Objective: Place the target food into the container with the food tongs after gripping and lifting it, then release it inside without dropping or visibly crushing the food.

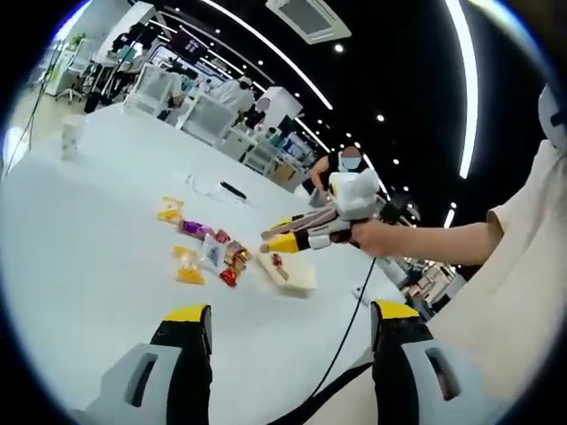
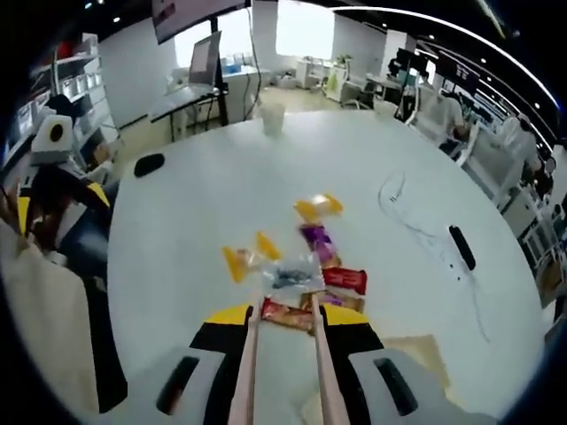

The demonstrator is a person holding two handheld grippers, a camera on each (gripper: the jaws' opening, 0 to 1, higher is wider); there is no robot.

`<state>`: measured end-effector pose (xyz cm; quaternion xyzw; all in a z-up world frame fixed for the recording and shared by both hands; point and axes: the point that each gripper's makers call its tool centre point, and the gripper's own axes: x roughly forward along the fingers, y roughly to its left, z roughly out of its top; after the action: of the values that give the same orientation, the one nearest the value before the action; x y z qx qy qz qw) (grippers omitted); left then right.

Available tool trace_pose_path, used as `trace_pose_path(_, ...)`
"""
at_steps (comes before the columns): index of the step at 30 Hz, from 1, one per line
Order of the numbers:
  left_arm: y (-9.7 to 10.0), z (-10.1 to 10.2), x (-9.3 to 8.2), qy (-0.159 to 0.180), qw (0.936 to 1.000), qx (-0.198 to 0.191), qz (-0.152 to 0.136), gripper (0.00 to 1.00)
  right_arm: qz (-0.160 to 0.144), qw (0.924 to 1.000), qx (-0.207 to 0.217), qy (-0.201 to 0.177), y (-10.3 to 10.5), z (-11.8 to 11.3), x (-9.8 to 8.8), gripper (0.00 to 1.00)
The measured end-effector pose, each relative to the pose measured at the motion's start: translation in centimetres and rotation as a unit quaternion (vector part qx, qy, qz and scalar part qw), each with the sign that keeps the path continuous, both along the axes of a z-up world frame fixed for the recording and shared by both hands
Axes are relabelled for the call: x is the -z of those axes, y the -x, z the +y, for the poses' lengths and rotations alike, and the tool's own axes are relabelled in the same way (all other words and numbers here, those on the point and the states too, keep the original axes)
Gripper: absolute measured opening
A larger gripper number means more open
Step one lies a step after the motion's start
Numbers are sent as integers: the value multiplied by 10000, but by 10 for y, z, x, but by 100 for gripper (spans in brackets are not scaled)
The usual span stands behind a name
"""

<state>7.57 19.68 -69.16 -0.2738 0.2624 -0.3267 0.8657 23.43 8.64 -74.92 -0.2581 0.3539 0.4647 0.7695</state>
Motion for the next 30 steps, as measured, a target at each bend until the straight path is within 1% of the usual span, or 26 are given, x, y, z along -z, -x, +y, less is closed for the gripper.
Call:
trace_pose_path(1,1,0,0,-7,10000,9,0,73,-122,9998,-101,77,-2,-1,0,29)
trace_pose_path(2,3,-2,1,-39,10000,46,14,73,-307,9990,-244,235,-6,-3,0,29)
trace_pose_path(3,4,-2,1,-51,10000,56,15,73,-409,9980,-356,328,-6,-4,0,29)
trace_pose_path(7,5,-2,1,-60,10000,41,22,73,-368,9968,-565,440,-2,-3,7,29)
trace_pose_path(9,4,-2,0,-33,10000,11,4,73,-405,9954,-688,532,-1,-4,10,29)
trace_pose_path(14,6,-3,-2,-24,10000,-20,-12,73,-321,9943,-795,626,2,-4,18,29)
trace_pose_path(18,11,-1,2,-23,10000,-58,31,73,-307,9932,-912,660,3,-2,21,29)
trace_pose_path(27,16,7,6,-22,9998,-186,92,73,-207,9907,-1052,841,3,-1,37,29)
trace_pose_path(30,16,8,7,-2,9997,-213,120,73,-172,9914,-989,844,1,-2,42,29)
